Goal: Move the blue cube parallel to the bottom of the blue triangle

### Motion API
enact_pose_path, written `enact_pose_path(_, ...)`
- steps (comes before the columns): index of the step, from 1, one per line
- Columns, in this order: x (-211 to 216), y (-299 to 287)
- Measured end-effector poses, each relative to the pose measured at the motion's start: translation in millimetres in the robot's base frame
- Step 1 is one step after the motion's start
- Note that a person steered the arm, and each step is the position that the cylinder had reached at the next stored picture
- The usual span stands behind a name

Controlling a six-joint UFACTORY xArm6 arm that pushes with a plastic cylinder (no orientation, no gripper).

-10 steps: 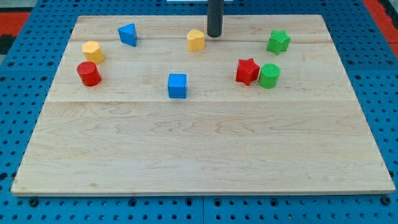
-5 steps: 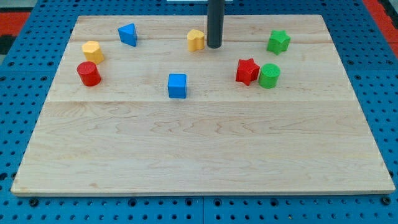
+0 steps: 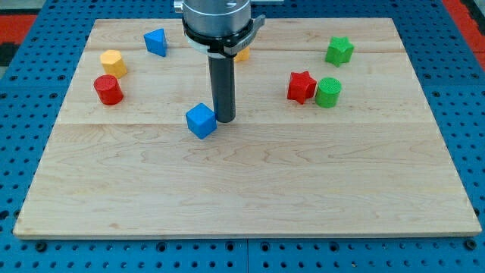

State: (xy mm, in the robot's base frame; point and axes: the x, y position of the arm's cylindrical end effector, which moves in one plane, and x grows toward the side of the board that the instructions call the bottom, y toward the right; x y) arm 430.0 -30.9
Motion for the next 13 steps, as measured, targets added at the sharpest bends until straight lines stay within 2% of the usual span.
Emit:
enact_pose_path(10,-6.1,-62.3)
enact_pose_path(12,0.5,-129.0)
enact_pose_path(13,0.5,-186.9)
